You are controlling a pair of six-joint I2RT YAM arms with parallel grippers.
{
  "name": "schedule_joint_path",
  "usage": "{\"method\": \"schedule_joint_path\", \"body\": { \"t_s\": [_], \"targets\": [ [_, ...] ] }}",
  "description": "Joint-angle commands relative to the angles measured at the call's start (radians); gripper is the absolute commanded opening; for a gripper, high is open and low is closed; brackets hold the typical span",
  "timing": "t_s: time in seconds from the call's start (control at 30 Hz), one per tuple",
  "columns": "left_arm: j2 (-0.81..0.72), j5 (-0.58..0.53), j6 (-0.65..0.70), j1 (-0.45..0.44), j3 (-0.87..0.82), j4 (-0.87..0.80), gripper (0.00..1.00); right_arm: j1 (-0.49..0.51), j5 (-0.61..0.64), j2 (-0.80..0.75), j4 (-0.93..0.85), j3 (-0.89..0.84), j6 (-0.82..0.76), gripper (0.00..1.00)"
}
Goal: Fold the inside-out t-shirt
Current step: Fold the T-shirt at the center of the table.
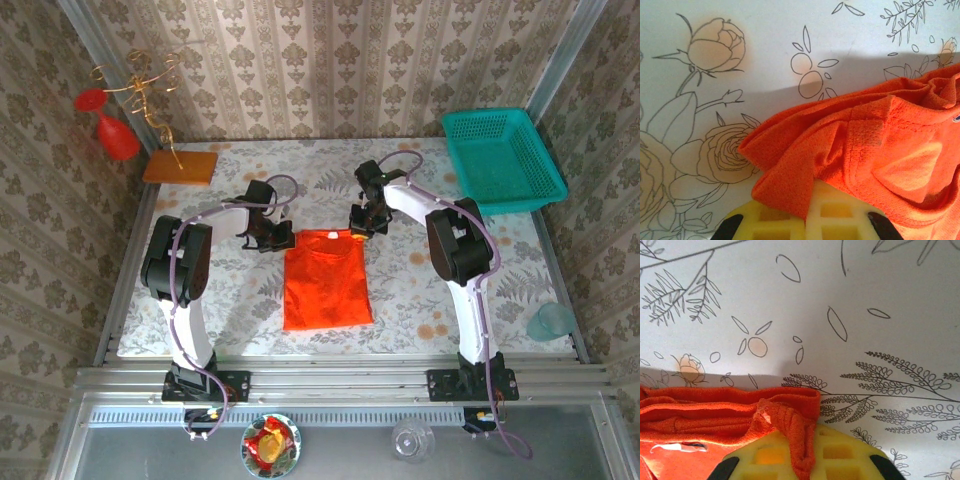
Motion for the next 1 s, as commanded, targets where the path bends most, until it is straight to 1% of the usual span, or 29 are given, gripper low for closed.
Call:
{"method": "schedule_joint_path", "body": {
  "t_s": [0.0, 0.13, 0.23, 0.37, 0.57, 0.67, 0.73, 0.77, 0.83, 0.97],
  "targets": [
    [-0.014, -0.020, 0.033, 0.008, 0.050, -0.029, 0.00, -0.014, -0.009, -0.074, 0.092, -0.049, 0.015, 0.00],
    [-0.073, -0.034, 0.057, 0.011, 0.093, -0.004, 0.00, -0.023, -0.007, -0.160, 0.155, -0.054, -0.015, 0.00],
    [-0.117, -0.049, 0.084, 0.017, 0.149, -0.002, 0.00, -0.042, -0.010, -0.213, 0.162, -0.010, -0.022, 0.00],
    [-0.164, -0.058, 0.137, 0.027, 0.257, -0.009, 0.00, -0.067, -0.002, -0.259, 0.122, 0.124, -0.041, 0.00],
    [-0.214, -0.064, 0.220, 0.037, 0.423, -0.005, 0.00, -0.088, 0.024, -0.274, 0.027, 0.372, -0.112, 0.00],
    [-0.234, -0.059, 0.246, 0.041, 0.436, 0.020, 0.00, -0.094, 0.027, -0.277, 0.017, 0.415, -0.150, 0.00],
    [-0.247, -0.043, 0.249, 0.045, 0.402, 0.046, 0.00, -0.095, 0.014, -0.285, 0.014, 0.396, -0.168, 0.00],
    [-0.256, -0.028, 0.250, 0.047, 0.367, 0.066, 0.00, -0.095, 0.003, -0.298, 0.030, 0.355, -0.171, 0.00],
    [-0.280, 0.015, 0.242, 0.045, 0.281, 0.119, 0.00, -0.094, -0.023, -0.337, 0.081, 0.240, -0.159, 0.00],
    [-0.388, 0.082, 0.179, 0.033, 0.008, 0.263, 0.00, -0.078, -0.060, -0.460, 0.190, -0.059, -0.114, 0.00]
  ]
}}
